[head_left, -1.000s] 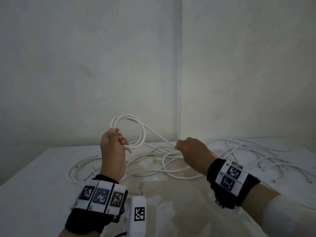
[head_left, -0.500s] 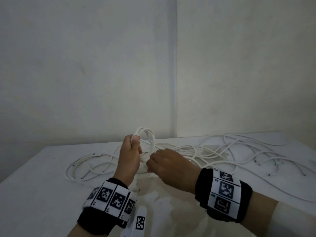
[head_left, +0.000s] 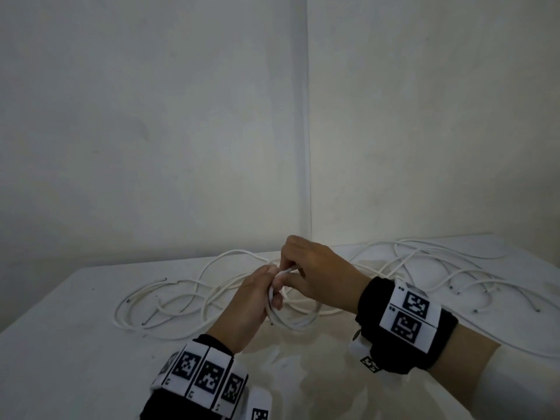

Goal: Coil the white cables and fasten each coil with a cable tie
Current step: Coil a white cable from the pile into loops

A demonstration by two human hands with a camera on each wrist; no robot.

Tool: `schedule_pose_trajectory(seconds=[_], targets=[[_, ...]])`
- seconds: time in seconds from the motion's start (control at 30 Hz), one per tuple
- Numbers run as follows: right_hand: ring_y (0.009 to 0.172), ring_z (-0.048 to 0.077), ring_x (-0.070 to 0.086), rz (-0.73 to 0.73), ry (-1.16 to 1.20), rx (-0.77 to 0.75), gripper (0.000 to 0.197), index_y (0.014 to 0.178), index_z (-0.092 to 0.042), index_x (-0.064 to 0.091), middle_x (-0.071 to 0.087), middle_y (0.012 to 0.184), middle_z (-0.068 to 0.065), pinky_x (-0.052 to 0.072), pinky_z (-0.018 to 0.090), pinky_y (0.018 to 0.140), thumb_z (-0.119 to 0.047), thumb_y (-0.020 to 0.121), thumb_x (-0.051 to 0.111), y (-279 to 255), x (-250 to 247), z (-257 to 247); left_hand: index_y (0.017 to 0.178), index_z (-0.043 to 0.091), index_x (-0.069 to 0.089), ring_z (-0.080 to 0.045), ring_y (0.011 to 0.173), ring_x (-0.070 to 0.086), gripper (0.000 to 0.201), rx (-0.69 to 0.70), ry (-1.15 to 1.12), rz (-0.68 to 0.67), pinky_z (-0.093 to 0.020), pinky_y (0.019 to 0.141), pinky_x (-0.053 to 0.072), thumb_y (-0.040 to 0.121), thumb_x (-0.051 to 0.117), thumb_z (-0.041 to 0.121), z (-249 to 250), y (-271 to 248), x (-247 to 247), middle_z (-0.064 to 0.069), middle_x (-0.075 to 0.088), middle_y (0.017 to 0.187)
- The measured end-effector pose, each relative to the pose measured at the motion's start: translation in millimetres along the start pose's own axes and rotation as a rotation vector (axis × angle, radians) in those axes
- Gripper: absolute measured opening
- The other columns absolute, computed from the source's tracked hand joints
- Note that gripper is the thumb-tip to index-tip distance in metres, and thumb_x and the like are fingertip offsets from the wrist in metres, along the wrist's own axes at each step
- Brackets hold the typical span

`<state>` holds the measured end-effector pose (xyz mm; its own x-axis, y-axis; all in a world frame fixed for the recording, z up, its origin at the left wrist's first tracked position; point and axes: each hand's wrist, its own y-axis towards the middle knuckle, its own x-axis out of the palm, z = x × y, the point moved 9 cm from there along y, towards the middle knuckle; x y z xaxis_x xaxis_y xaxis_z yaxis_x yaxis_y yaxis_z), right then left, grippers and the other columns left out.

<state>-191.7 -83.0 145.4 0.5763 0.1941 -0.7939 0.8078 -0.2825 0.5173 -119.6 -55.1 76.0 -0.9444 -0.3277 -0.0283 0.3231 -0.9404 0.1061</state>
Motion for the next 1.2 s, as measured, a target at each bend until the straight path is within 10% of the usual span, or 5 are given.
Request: schedule_pose_trajectory(seconds=[0.27,0.53,0.9,1.2], targets=[[0.066,0.013,0.041,0.118,0.002,0.138,0.032,0.084,-0.008,0.059,0.034,0.074,-0.016,0.034,0.020,0.060,-0.033,0.072,0.075,1.1,-12.1,20.4,0.068,0.016,0.046,-0.006,0.048,0.037,0.042,-0.005,0.088,-0.032,-0.028,0.061,0.032,0.100,0.027,0.036,5.4,-1.5,0.9,0.008,0.042,0.056],[0.082,0.008,0.062,-0.024,0.080,0.164,0.028,0.100,-0.018,0.071,0.073,0.095,0.000,0.048,0.022,0.075,-0.037,0.090,0.053,2.4,-8.8,27.9,0.079,0.009,0.058,-0.004,0.044,0.036,0.029,0.035,0.088,0.024,-0.022,0.055,0.033,0.093,0.044,0.030,15.7,-5.0,-17.2,0.013,0.039,0.052],[0.065,0.032,0.056,0.187,-0.276,0.237,0.050,0.098,-0.010,0.062,0.064,0.074,0.011,0.034,0.030,0.059,-0.048,0.092,0.030,-12.5,-52.2,70.2,0.075,0.006,0.053,-0.001,0.034,0.028,0.030,0.079,-0.350,0.225,-0.013,0.038,0.030,0.096,0.040,0.023,32.1,-7.6,-72.1,0.010,0.035,0.045],[0.063,0.008,0.043,0.253,0.072,0.243,0.012,0.100,-0.024,0.044,0.046,0.079,-0.010,0.035,0.026,0.065,-0.030,0.093,0.050,-12.4,-35.2,50.6,0.075,0.008,0.055,-0.003,0.039,0.029,0.027,0.071,-0.097,0.203,-0.016,0.044,0.030,0.095,0.044,0.021,28.9,-5.6,-55.0,0.005,0.033,0.053]])
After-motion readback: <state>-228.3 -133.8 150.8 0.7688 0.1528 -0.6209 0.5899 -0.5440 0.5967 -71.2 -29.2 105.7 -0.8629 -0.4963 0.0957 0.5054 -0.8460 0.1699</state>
